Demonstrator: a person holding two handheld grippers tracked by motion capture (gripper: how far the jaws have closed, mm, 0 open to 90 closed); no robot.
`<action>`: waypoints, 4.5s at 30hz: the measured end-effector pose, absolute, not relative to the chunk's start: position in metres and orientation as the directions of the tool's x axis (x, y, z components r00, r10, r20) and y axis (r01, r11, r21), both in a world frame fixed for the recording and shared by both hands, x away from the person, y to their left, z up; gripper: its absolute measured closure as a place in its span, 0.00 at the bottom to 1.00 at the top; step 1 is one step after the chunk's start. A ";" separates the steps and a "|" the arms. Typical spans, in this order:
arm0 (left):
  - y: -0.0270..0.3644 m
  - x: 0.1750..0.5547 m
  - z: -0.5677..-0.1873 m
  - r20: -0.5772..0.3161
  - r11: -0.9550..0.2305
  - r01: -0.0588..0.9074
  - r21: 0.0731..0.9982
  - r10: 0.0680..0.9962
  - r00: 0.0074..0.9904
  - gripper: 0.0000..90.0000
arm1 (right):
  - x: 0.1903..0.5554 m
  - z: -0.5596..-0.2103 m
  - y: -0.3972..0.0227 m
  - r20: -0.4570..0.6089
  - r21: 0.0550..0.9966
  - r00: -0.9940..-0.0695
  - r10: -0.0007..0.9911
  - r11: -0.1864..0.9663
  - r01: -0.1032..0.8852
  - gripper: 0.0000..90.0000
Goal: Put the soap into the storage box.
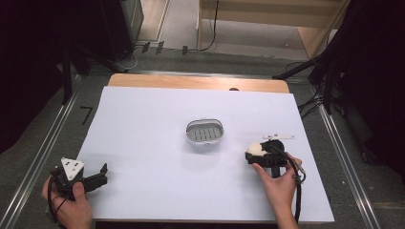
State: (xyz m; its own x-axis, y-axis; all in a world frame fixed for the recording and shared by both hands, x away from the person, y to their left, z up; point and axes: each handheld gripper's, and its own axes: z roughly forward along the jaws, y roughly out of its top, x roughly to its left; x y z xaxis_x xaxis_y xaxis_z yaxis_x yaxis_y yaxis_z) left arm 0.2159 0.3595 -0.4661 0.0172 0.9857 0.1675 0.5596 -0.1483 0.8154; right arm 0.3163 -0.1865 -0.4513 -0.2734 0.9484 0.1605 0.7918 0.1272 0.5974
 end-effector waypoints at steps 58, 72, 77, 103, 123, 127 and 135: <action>0.358 0.217 -0.466 0.187 -0.163 0.572 0.804 0.982 0.017 0.00 | 0.354 -0.409 -0.124 0.151 0.626 -0.401 0.903 0.227 0.746 0.27; 0.358 0.217 -0.467 0.185 -0.159 0.571 0.806 0.983 0.012 0.00 | 0.362 -0.402 -0.107 0.155 0.633 -0.418 0.895 0.235 0.737 0.26; 0.358 0.217 -0.467 0.187 -0.160 0.571 0.805 0.982 0.013 0.00 | 0.365 -0.399 -0.101 0.151 0.637 -0.428 0.891 0.243 0.731 0.27; 0.358 0.218 -0.467 0.186 -0.161 0.574 0.803 0.982 0.015 0.00 | 0.377 -0.398 -0.067 0.156 0.631 -0.471 0.869 0.279 0.724 0.27; 0.358 0.218 -0.467 0.183 -0.159 0.576 0.802 0.983 0.016 0.00 | 0.383 -0.404 -0.051 0.172 0.623 -0.477 0.862 0.280 0.731 0.27; 0.358 0.218 -0.466 0.182 -0.157 0.577 0.801 0.983 0.015 0.00 | 0.385 -0.406 -0.049 0.177 0.622 -0.478 0.861 0.278 0.732 0.27; 0.359 0.218 -0.467 0.181 -0.156 0.577 0.801 0.983 0.015 0.00 | 0.388 -0.411 -0.043 0.180 0.616 -0.476 0.861 0.278 0.737 0.26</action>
